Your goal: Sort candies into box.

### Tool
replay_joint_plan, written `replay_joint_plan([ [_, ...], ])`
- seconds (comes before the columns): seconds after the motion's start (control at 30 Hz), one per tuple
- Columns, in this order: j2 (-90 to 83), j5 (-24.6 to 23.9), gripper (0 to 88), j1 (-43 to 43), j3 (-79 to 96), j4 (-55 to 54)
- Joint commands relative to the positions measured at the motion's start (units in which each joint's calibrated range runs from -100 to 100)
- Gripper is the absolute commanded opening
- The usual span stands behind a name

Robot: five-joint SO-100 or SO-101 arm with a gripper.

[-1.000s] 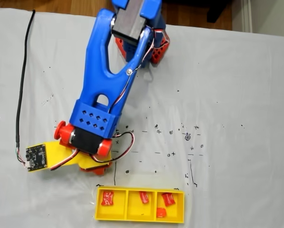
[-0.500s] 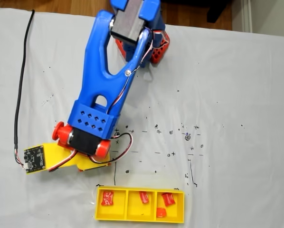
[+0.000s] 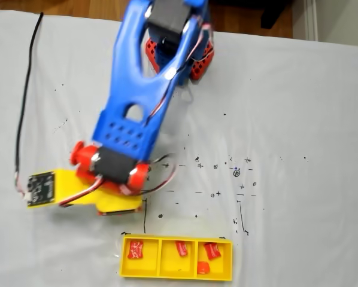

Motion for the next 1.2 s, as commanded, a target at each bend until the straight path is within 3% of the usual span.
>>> replay_joint_plan([
  [0.0, -19.67, -5.47, 0.2, -5.44, 5.01, -8.10],
  [0.17, -19.67, -9.23, 0.2, -9.06, 3.28, -10.39],
  [0.53, -18.14, -12.36, 0.1, -15.31, 7.29, -17.67],
  [1.17, -7.28, -13.82, 0.1, -17.03, 1.83, -21.85],
])
